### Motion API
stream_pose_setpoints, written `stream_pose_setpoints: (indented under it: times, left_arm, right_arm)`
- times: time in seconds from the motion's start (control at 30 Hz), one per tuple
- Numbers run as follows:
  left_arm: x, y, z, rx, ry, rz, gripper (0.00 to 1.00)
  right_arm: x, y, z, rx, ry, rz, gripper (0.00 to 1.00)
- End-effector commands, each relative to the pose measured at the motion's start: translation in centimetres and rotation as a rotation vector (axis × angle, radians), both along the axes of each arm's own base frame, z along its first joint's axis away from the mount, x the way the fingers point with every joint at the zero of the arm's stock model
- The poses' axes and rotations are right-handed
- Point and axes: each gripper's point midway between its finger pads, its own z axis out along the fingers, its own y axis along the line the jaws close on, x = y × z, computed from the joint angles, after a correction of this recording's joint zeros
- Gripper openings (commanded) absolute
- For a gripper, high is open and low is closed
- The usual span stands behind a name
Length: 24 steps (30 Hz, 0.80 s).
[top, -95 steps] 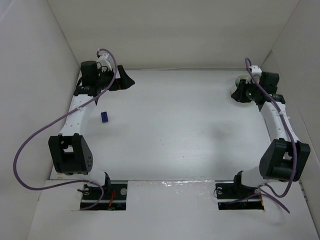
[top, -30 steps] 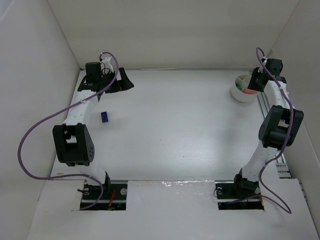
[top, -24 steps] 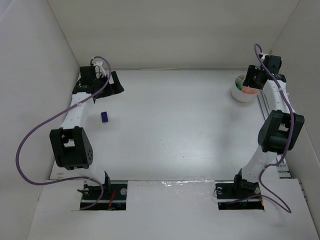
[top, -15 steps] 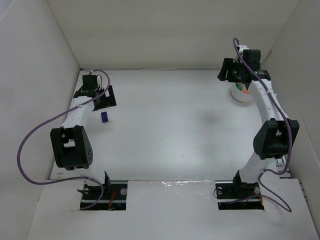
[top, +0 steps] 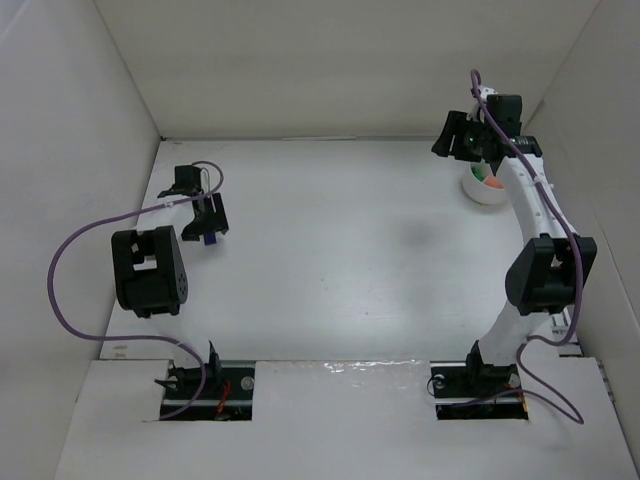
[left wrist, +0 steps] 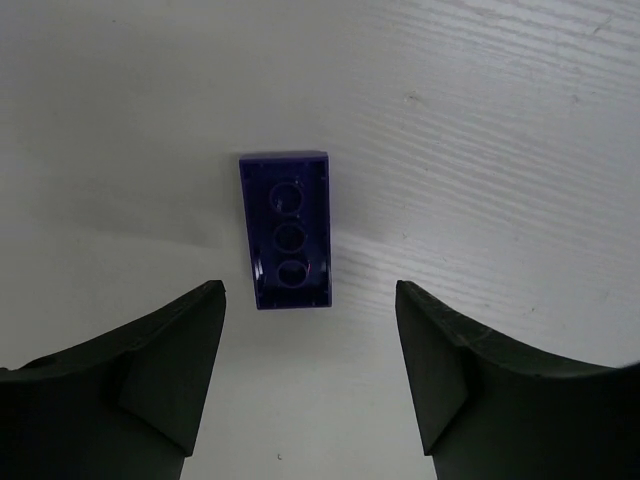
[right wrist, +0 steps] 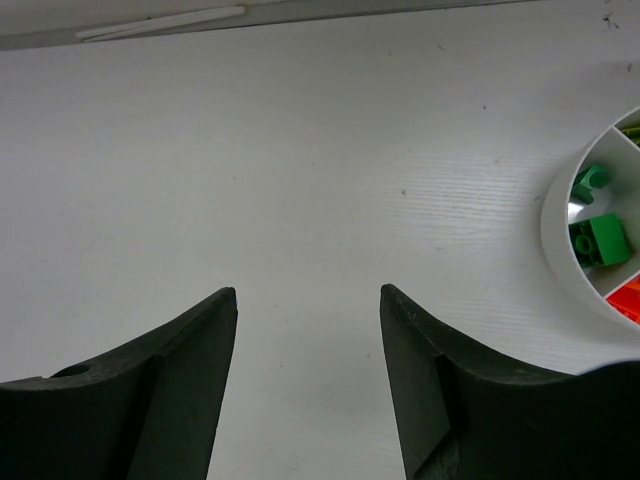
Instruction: Sort the legos into containers by color
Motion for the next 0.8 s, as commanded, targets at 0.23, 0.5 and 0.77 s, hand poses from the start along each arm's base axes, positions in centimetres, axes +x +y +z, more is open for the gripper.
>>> stream_pose_setpoints:
  times: [0.23,0.5,0.77]
  left_arm:
    - [-0.2,0.4,-2.2,0.011,-0.012,0.028,0.55]
    - [-0.6,0.4,-3.6,0.009,0.005,0.028,0.54]
    - [-1.0,-0.1,-4.5,-0.009,0.012,-0.002,0.38]
  right_arm:
    - [1.0,0.7,1.6,0.023,-0.033,0.014,0.64]
    - [1.5,0.7,1.8,0.023,-0.036,0.014,0.64]
    - [0.9,2.9,1.6,0.042,-0.014,0.062,0.64]
